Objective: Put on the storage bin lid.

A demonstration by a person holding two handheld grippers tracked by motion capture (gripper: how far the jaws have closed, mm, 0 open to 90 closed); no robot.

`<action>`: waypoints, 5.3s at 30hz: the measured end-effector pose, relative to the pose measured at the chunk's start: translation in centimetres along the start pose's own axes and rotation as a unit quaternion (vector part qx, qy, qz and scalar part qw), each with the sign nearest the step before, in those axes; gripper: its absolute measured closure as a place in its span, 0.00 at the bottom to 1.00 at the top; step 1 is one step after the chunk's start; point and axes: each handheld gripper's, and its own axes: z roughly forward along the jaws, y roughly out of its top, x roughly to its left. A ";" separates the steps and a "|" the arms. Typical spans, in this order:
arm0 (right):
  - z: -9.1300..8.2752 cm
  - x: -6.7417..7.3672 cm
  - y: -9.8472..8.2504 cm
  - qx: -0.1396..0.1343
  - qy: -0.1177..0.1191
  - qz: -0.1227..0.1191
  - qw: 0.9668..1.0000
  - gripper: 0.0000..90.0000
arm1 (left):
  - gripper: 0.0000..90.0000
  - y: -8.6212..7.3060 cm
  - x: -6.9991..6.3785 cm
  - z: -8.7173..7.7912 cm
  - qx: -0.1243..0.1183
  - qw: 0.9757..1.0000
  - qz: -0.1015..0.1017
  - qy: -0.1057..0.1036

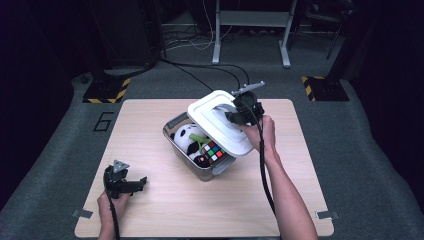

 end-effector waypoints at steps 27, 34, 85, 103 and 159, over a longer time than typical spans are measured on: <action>5.3 4.8 2.4 0.076 0.028 -0.044 0.996 0.75 | 0.00 0.0 0.0 0.0 0.000 1.000 -0.002 -0.001; 7.0 5.6 2.7 0.095 0.027 -0.043 0.994 0.75 | 0.00 0.0 0.0 0.0 0.000 1.000 -0.001 0.000; 4.6 3.5 0.2 0.072 0.054 -0.010 0.996 0.01 | 0.00 0.0 -0.1 0.0 -0.003 1.000 -0.005 0.001; -0.7 0.0 -4.5 0.041 0.028 0.017 0.999 0.00 | 0.00 0.0 0.0 0.0 -0.002 1.000 -0.002 0.001; 3.2 -5.6 -24.8 0.089 -0.078 0.153 0.981 0.00 | 0.00 0.0 0.0 0.0 -0.002 1.000 -0.002 0.001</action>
